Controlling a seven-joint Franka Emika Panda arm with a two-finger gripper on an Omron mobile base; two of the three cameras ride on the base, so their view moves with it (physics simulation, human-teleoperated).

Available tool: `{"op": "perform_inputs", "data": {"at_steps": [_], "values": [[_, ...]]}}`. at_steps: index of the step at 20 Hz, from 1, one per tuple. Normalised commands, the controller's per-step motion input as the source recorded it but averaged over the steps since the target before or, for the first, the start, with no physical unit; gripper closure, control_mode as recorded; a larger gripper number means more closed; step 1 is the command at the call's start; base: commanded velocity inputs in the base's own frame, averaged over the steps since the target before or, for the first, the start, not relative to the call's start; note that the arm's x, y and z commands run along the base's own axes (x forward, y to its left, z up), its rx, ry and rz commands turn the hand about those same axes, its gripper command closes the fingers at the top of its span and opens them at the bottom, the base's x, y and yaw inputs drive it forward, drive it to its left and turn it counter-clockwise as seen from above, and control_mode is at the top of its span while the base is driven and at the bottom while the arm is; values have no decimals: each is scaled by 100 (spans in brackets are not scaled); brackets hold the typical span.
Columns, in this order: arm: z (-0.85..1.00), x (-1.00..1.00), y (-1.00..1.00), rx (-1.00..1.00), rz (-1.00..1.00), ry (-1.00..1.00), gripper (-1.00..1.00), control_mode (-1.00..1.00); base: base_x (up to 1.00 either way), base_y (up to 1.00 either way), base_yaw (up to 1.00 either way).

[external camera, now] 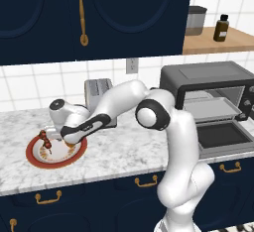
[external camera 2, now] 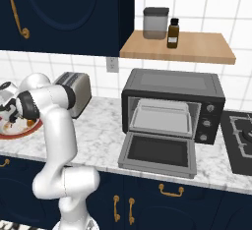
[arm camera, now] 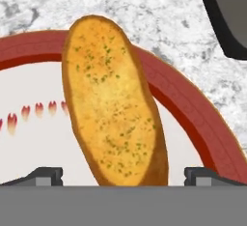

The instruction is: Pick up the kebab skewer and baguette bread, and place them inside the toaster oven. Close the toaster oven door and start by setting the timer.

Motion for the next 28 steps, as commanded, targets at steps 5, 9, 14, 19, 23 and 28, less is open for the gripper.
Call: {"op": "perform_inputs", "data": {"at_steps": [5, 9, 14, 19, 23, 28], "values": [[-20, 15, -16, 0, -6, 3, -100, -100, 0, 0, 0], [-26, 35, 4, 0, -5, 0, -100, -100, 0, 0, 0], [-14, 25, 16, 0, -4, 0, -100, -100, 0, 0, 0], [-42, 2, 8, 0, -6, 2, 100, -100, 0, 0, 0], [-42, 0, 0, 0, -7, 4, 100, -100, 0, 0, 0], [-12, -12, -10, 1, -5, 1, 100, -100, 0, 0, 0]]}}
